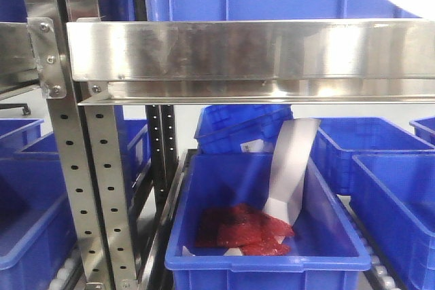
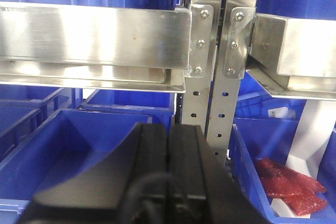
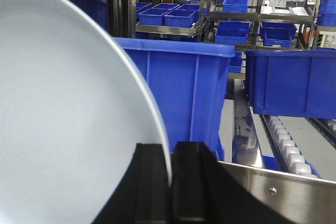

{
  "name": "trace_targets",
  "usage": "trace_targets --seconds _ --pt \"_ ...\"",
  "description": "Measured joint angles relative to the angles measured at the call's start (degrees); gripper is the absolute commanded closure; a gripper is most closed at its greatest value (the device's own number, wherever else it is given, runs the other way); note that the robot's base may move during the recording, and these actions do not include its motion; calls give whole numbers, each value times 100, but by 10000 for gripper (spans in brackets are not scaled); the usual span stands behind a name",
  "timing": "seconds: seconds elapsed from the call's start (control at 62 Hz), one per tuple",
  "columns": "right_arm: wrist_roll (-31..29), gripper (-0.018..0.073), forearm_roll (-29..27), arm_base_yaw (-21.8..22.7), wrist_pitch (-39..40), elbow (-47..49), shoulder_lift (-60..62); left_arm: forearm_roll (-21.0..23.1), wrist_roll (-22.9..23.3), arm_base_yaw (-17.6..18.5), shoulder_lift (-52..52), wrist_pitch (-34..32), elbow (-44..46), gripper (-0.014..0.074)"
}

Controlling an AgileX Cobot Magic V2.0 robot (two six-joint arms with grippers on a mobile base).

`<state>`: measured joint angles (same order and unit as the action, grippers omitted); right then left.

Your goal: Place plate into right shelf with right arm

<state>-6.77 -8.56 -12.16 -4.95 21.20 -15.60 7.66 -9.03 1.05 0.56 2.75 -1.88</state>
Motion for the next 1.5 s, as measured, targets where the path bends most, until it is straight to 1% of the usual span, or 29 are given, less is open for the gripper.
trace_targets --seconds 0.161,0.323,0.419,0.597,0.823,0.968,1.145,1.258,1.387,1.452,1.5 --pt "0 512 -6 0 338 96 -122 0 0 0 0 0 0 724" --pt "0 512 -14 0 397 738 -736 0 0 0 0 0 0 724" --pt "0 512 -14 0 424 1319 -1289 0 0 0 0 0 0 724" --pt "0 512 -14 0 437 2584 -2651 0 0 0 0 0 0 724" --pt "0 512 -14 0 495 4351 -4337 0 0 0 0 0 0 724" --pt "0 512 -14 0 526 5254 -5287 0 0 0 0 0 0 724" --pt "0 512 -14 0 526 6119 -6311 0 0 0 0 0 0 724" --pt "-9 512 -14 0 526 6420 -6792 0 0 0 0 0 0 724" --pt "-9 505 -14 0 526 6470 -7207 0 0 0 0 0 0 724" --pt "-9 472 -14 0 526 6470 -7353 0 0 0 0 0 0 724" --pt "-9 417 -14 0 495 6470 -7452 0 0 0 0 0 0 724"
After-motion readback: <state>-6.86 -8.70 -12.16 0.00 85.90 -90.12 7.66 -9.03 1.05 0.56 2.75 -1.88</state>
